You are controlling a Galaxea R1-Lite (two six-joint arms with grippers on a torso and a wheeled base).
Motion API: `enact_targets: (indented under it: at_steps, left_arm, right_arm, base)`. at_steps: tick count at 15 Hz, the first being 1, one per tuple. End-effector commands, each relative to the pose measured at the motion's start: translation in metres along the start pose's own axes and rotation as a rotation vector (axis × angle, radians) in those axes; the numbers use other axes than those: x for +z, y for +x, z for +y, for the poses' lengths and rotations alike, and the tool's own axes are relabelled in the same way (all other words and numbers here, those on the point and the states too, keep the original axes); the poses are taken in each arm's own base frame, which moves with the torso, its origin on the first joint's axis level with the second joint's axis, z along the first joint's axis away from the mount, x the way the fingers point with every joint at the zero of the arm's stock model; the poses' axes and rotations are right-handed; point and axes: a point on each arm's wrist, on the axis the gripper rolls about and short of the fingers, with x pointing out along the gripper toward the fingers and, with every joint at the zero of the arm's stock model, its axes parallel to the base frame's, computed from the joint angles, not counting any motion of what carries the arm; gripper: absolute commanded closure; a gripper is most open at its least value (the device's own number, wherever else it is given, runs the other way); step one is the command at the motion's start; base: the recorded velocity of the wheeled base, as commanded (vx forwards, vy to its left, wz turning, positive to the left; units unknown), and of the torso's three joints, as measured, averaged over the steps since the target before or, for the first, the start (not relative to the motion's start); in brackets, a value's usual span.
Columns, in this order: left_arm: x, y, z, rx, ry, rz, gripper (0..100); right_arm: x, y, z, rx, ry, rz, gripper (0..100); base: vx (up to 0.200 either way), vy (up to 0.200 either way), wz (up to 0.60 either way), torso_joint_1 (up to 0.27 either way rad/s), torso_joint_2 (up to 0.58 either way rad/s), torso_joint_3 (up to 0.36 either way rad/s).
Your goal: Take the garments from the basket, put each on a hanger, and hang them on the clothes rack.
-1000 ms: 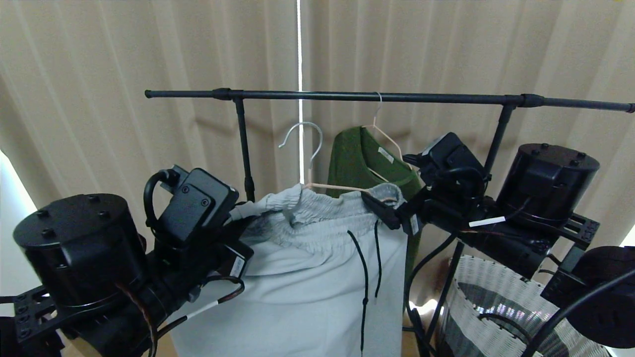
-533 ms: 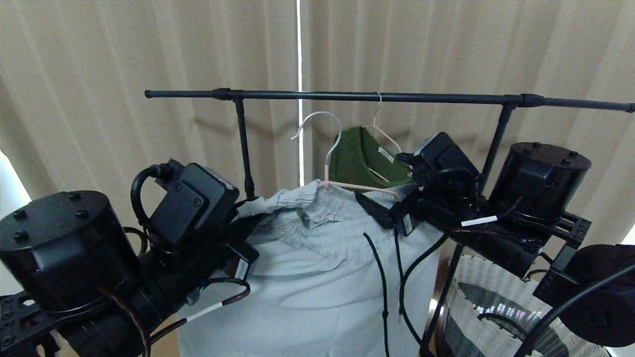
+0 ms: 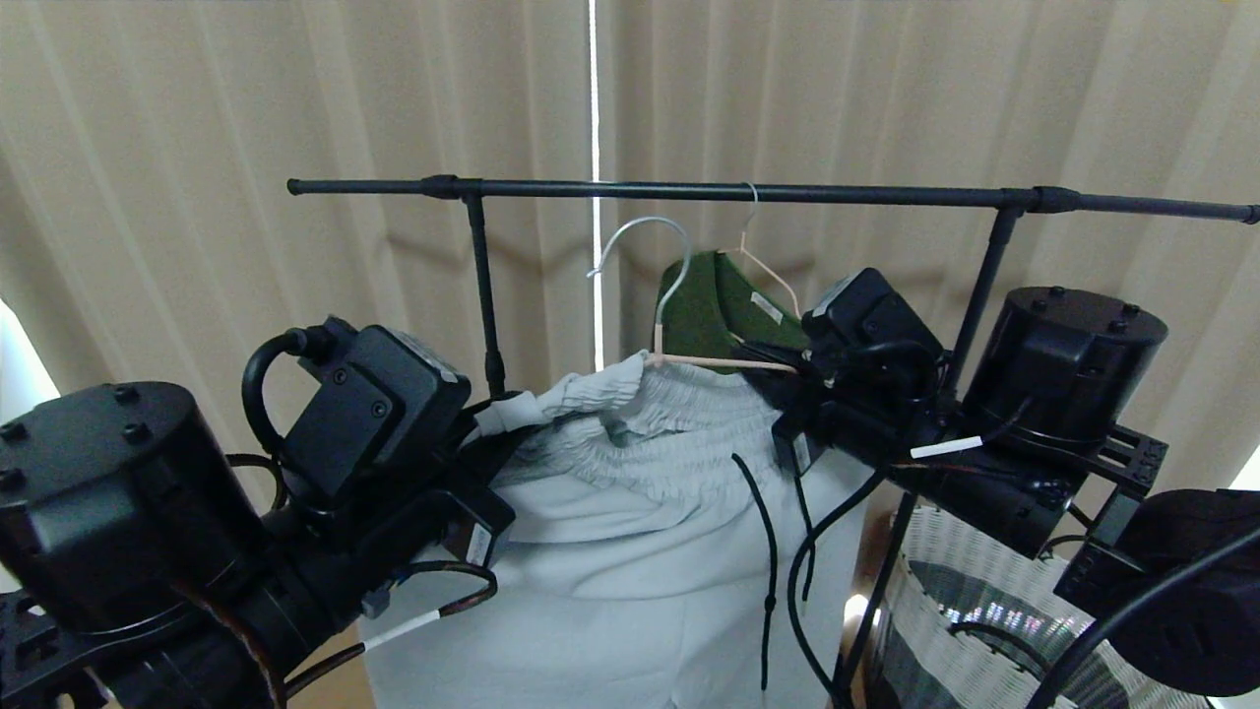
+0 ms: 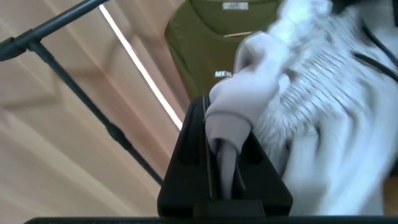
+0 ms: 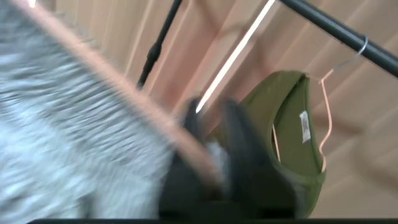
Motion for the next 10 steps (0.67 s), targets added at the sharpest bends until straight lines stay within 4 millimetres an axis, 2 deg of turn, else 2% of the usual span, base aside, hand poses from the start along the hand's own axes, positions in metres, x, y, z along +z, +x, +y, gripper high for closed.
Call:
enact_targets:
  at_steps: [1, 6, 7, 10]
  left_arm:
    - [0.000, 0.000, 0.000, 0.006, 0.000, 0.003, 100]
    - [-0.001, 0.000, 0.000, 0.004, -0.002, 0.007, 100]
    - [-0.001, -0.001, 0.000, 0.003, -0.004, 0.006, 0]
    - [0.000, -0.005, 0.002, 0.004, -0.012, -0.003, 0]
  right_arm:
    - [0.000, -0.001, 0.000, -0.004, 0.000, 0.000, 100]
    - [0.002, -0.005, -0.001, -0.007, 0.001, -0.006, 100]
    - [0.003, -0.007, -0.001, -0.007, 0.001, -0.007, 100]
    - [0.006, -0.012, -0.006, -0.028, 0.002, -0.009, 100]
  base:
    - [0.000, 0.000, 0.00, 0.000, 0.00, 0.000]
    - [0.000, 0.000, 0.00, 0.000, 0.00, 0.000]
    - [0.000, 0.000, 0.00, 0.000, 0.00, 0.000]
    - [0.000, 0.000, 0.00, 0.000, 0.00, 0.000]
